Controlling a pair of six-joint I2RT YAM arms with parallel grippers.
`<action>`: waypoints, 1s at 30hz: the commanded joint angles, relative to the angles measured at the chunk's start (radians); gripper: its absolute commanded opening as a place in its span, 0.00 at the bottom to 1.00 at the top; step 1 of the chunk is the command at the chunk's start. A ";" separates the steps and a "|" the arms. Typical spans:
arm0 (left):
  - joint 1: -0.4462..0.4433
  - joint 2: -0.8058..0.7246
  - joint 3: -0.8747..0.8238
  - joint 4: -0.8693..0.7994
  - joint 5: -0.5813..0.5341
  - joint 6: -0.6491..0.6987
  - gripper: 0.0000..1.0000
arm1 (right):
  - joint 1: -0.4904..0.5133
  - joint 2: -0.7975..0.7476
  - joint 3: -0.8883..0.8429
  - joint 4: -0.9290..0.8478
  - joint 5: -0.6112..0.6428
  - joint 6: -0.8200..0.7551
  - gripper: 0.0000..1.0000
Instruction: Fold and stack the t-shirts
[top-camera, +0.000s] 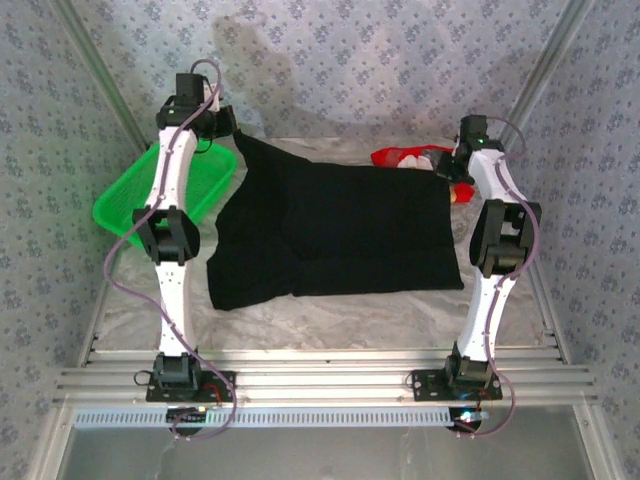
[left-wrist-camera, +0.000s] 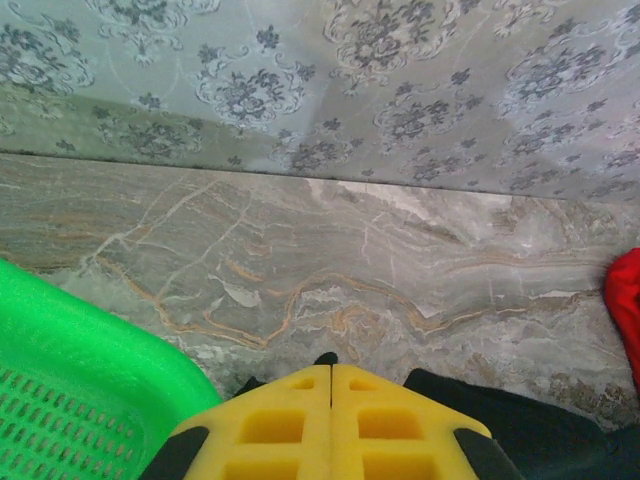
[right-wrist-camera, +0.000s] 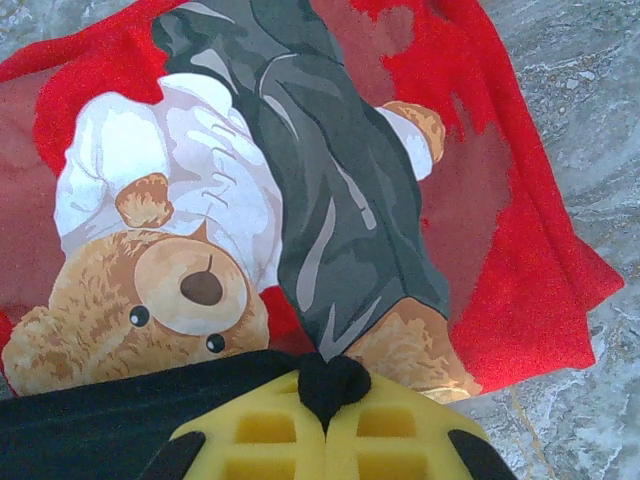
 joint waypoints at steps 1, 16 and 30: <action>0.008 0.009 0.042 0.020 0.021 -0.017 0.00 | -0.006 0.029 0.026 -0.024 0.030 0.021 0.00; -0.005 -0.077 0.051 -0.047 0.139 -0.083 0.00 | 0.003 -0.047 -0.026 0.011 0.014 0.014 0.00; -0.003 -0.508 -0.630 0.135 0.077 -0.053 0.00 | -0.004 -0.136 -0.187 0.037 0.017 -0.047 0.00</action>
